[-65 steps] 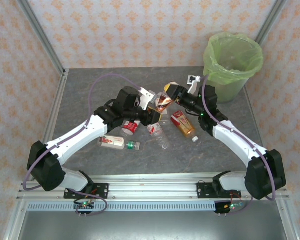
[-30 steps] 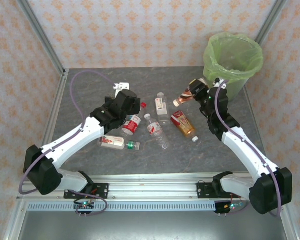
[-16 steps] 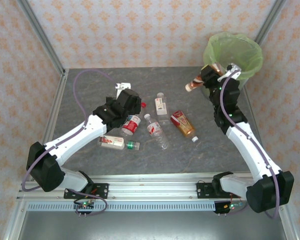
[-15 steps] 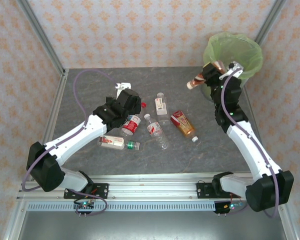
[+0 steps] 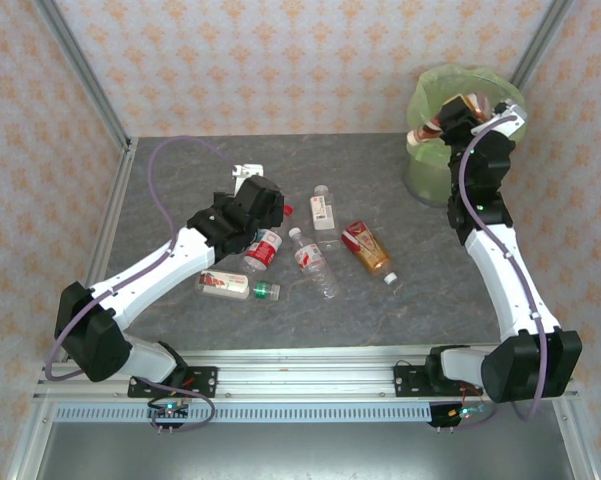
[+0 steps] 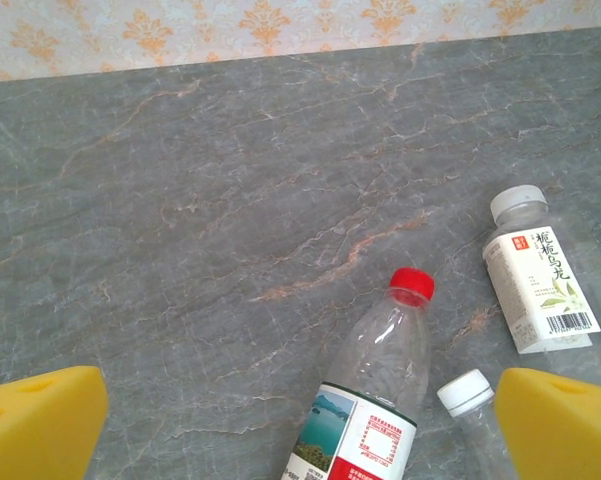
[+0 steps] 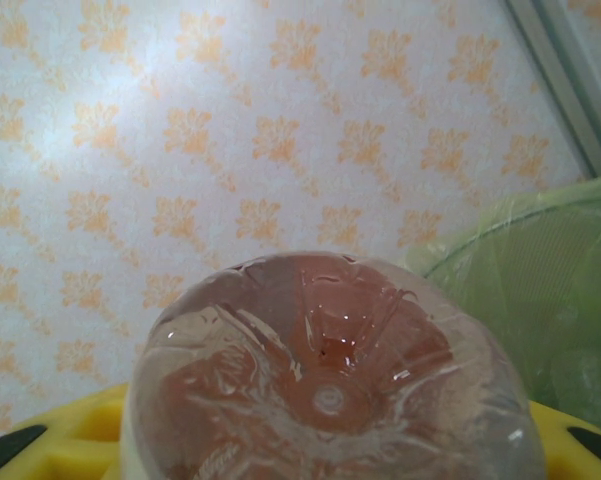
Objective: Put the plastic bottles in the bin
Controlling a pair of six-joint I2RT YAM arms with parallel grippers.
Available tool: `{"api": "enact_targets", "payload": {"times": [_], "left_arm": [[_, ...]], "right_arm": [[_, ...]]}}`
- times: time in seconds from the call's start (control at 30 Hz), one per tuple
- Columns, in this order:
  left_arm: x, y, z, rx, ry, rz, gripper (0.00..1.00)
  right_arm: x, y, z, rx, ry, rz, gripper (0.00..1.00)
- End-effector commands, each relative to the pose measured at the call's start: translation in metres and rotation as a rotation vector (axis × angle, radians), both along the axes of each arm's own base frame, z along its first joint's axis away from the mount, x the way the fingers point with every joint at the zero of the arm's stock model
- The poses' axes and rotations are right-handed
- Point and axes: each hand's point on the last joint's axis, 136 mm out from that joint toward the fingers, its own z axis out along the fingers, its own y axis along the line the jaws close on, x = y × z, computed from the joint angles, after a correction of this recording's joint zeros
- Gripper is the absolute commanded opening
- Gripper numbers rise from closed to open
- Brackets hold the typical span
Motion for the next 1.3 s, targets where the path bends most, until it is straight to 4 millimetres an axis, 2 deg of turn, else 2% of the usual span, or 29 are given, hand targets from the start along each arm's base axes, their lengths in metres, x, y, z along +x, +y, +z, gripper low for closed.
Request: {"api": "enact_targets", "payload": {"times": [0.0, 0.13, 0.23, 0.33, 0.47, 0.7, 1.1, 1.27], "left_arm": [[0.002, -0.004, 0.002, -0.018, 0.015, -0.005, 1.0], [0.002, -0.007, 0.0, -0.024, 0.022, -0.018, 1.0], [0.002, -0.008, 0.001, -0.025, 0.023, -0.023, 1.0], [0.001, -0.008, 0.005, -0.031, 0.016, -0.029, 1.0], [0.0, -0.009, 0.008, -0.033, 0.009, -0.037, 1.0], [-0.004, -0.013, 0.013, -0.067, -0.005, -0.077, 1.0], [-0.004, -0.014, 0.013, -0.067, -0.005, -0.083, 1.0], [-0.004, -0.013, 0.013, -0.062, -0.006, -0.083, 1.0]], "right_arm": [[-0.003, -0.022, 0.037, -0.045, -0.102, -0.091, 0.0], [0.007, -0.049, 0.039, -0.052, -0.103, -0.18, 0.0], [0.019, -0.076, 0.036, 0.037, -0.105, -0.226, 0.0], [0.032, -0.085, 0.034, 0.036, -0.089, -0.235, 0.0], [0.049, -0.095, 0.017, 0.009, -0.029, -0.284, 0.0], [0.084, -0.089, -0.008, -0.107, 0.106, -0.233, 0.0], [0.12, -0.081, -0.04, -0.248, 0.286, -0.157, 0.0], [0.142, -0.066, -0.058, -0.292, 0.377, -0.042, 0.0]]}}
